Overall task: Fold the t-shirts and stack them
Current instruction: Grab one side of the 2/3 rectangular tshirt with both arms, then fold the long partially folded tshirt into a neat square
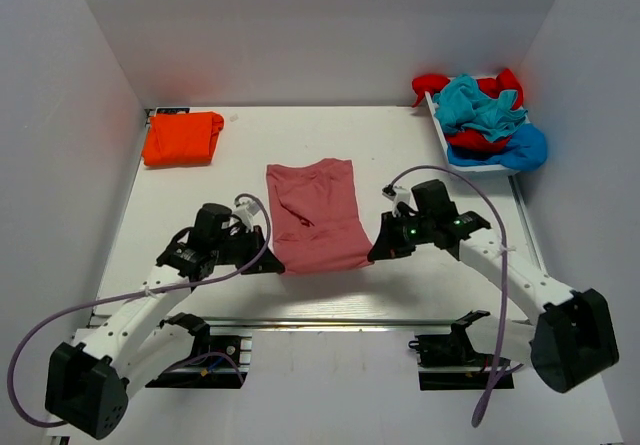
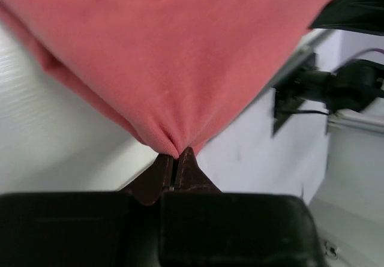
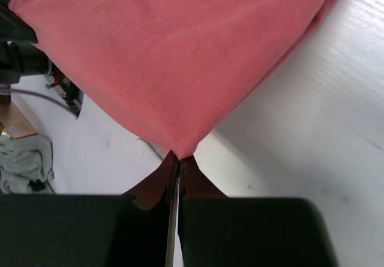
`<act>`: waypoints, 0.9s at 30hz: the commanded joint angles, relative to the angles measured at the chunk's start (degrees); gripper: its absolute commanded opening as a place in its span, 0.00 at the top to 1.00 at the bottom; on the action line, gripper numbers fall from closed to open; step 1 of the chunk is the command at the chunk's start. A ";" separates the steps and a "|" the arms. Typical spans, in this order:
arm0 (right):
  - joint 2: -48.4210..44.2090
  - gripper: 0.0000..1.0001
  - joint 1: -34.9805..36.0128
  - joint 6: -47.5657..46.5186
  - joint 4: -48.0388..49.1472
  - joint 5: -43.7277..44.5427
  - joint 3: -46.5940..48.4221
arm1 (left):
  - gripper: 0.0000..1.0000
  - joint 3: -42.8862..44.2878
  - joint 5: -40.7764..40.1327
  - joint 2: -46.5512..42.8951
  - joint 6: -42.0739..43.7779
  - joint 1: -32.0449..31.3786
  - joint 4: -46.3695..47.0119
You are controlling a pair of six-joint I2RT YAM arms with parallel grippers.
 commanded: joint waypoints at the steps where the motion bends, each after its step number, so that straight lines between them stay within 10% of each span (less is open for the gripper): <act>1: -3.77 1.00 -0.11 -2.86 -12.30 -1.14 6.62 | 1.00 6.95 4.36 -3.14 -0.15 -0.55 -8.84; 27: 9.04 1.00 -3.89 -3.39 -7.05 10.54 30.18 | 1.00 28.13 -18.04 11.79 -2.00 1.03 -10.78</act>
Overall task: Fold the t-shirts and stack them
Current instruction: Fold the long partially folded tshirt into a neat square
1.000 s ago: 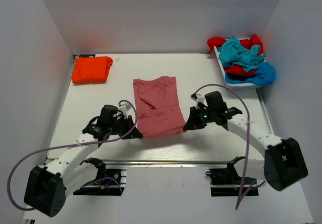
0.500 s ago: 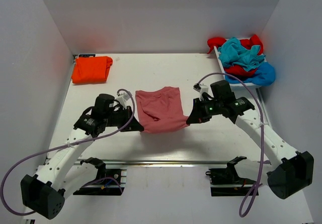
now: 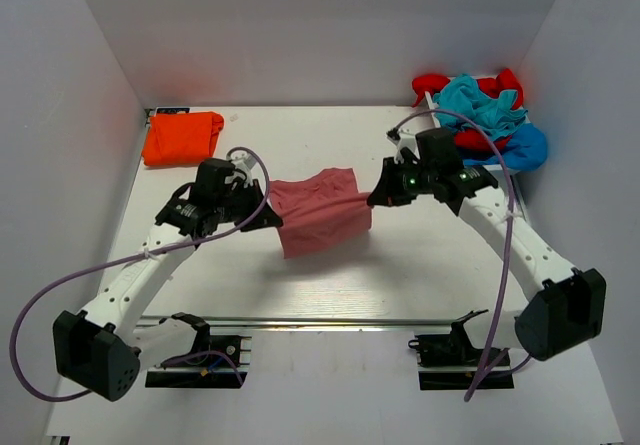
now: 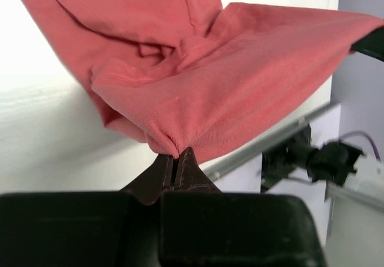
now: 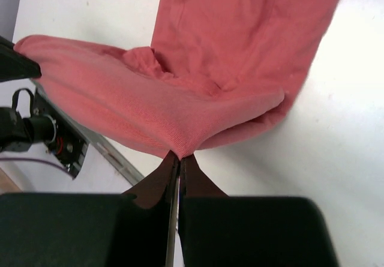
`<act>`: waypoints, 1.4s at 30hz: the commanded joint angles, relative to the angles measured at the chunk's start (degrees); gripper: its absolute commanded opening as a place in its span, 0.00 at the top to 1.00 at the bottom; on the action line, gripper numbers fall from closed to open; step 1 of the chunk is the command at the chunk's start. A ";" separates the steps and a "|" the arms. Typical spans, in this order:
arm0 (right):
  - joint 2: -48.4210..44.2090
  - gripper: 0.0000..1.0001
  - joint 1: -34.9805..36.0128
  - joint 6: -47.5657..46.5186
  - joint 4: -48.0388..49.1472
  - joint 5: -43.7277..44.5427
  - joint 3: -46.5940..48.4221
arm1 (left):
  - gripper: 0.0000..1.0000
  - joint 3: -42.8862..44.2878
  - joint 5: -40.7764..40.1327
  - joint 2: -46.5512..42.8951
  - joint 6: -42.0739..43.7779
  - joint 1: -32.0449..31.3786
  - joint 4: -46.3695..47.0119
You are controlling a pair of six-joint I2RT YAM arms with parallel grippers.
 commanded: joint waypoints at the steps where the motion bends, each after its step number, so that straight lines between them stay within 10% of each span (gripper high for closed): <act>1: 3.44 1.00 -1.70 -1.09 2.68 2.83 5.54 | 1.00 4.40 -9.21 1.89 -0.95 0.53 -1.08; 29: 45.11 1.00 -6.89 4.17 15.30 -6.31 33.06 | 1.00 13.55 -18.81 29.58 -5.08 7.29 14.71; 32: 50.20 0.86 -6.89 6.80 23.39 -7.28 36.11 | 0.51 14.95 -20.39 33.26 -5.87 8.61 18.41; 35: 54.25 0.30 -6.54 8.74 26.40 -8.59 41.49 | 0.00 20.21 -20.39 36.44 -5.87 9.23 18.95; 36: 54.61 0.10 -6.71 8.75 27.01 -8.86 42.54 | 0.00 21.88 -20.40 38.19 -5.35 9.23 17.04; 42: 48.05 0.10 -6.80 6.47 28.51 -7.90 37.03 | 0.00 22.80 -15.75 38.29 -0.80 9.23 17.54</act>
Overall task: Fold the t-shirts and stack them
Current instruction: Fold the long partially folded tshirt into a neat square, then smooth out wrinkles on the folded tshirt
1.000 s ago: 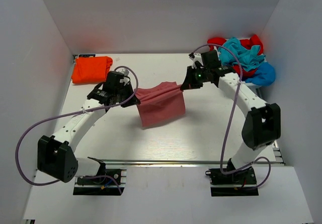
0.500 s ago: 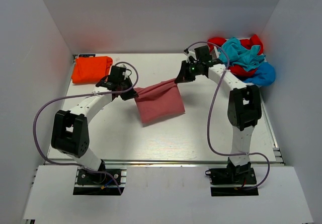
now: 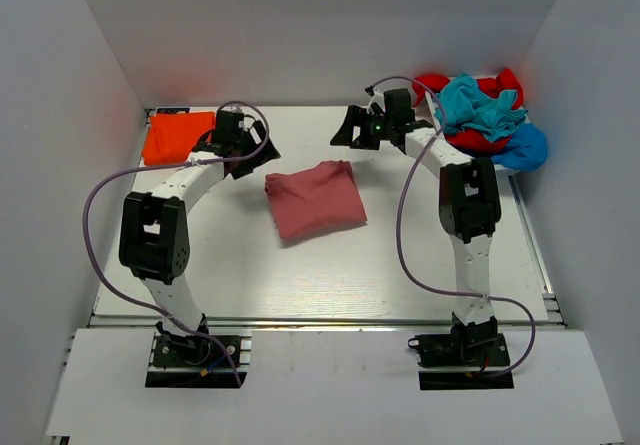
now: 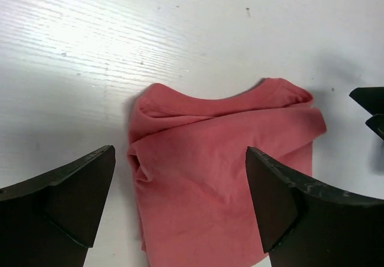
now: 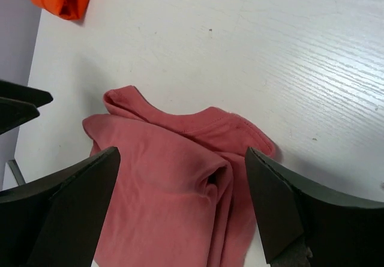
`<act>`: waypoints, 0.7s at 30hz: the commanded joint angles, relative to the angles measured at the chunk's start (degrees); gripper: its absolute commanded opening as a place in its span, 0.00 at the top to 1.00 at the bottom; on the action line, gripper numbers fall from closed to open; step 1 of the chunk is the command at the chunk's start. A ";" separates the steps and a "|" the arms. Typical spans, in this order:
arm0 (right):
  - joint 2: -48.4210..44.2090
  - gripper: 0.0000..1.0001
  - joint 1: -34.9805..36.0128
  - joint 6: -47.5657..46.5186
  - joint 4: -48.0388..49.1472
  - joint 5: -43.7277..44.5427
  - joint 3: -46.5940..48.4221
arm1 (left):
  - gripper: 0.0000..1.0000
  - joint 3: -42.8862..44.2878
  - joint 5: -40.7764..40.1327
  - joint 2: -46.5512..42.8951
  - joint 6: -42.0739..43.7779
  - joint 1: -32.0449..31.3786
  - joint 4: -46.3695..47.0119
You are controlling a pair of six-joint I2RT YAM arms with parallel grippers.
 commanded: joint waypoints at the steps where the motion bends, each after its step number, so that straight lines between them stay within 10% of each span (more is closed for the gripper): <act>1: -8.06 0.10 -0.07 -1.80 4.14 -0.68 -5.30 | 0.00 -1.43 6.24 -3.19 3.92 -0.74 4.31; 7: -16.06 0.10 0.72 -2.86 5.90 -7.97 -17.71 | 0.00 -5.93 16.99 -3.90 6.74 -2.06 6.21; 16: -13.62 0.10 3.71 -22.08 -0.95 15.12 -16.78 | 0.05 -14.27 1.87 -7.77 14.97 -2.06 10.83; 21: -8.69 0.10 5.11 -30.18 0.89 13.92 -13.17 | 0.16 -16.21 2.22 -4.18 18.52 -2.06 18.22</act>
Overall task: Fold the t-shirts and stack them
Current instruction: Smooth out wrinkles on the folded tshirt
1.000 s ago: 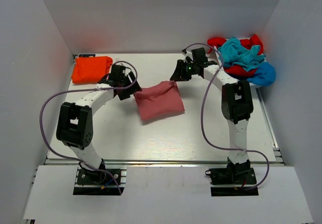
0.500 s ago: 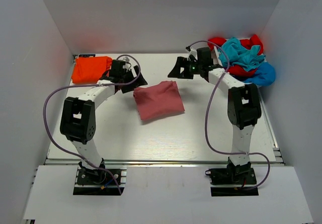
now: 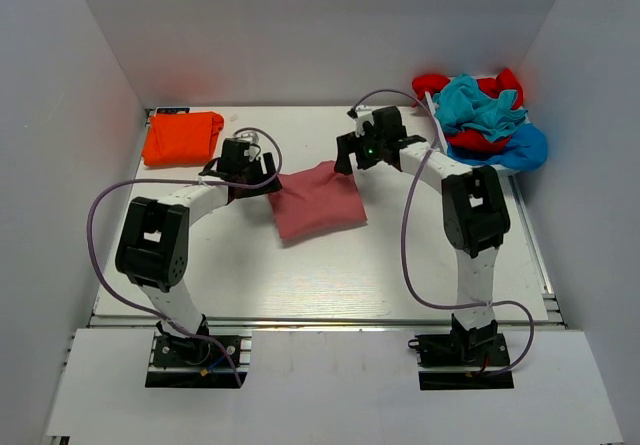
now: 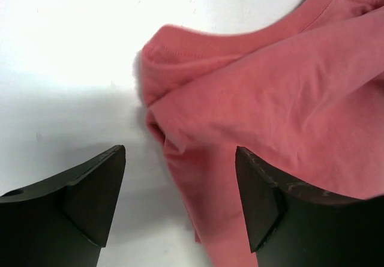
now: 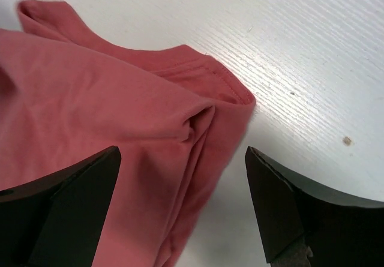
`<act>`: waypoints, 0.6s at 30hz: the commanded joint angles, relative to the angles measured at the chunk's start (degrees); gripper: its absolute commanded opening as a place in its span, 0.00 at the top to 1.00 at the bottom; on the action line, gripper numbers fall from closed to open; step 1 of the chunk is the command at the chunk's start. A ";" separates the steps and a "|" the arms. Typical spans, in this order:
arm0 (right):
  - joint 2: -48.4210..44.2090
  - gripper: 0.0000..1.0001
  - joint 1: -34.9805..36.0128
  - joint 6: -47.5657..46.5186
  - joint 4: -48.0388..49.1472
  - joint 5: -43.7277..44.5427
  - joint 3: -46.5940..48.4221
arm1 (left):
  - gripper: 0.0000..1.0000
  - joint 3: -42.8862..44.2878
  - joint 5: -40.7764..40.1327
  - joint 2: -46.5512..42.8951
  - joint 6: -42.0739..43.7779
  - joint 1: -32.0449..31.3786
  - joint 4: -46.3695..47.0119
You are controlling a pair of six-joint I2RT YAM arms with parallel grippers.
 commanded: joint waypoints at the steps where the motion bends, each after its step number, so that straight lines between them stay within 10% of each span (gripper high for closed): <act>1: 3.29 0.11 0.55 -8.27 0.85 1.60 3.72 | 0.17 -0.10 0.10 0.38 4.70 0.06 7.21; 11: 6.11 0.40 0.81 -4.93 9.28 -4.10 3.73 | 0.64 2.53 2.84 5.13 3.74 0.06 10.20; 15: 5.93 0.40 0.64 -3.97 10.95 -6.40 3.38 | 1.00 2.01 2.84 5.13 3.74 0.06 10.73; 18: 6.89 0.44 0.81 -3.35 11.13 -6.57 4.78 | 1.00 2.01 3.36 4.61 3.74 0.06 11.26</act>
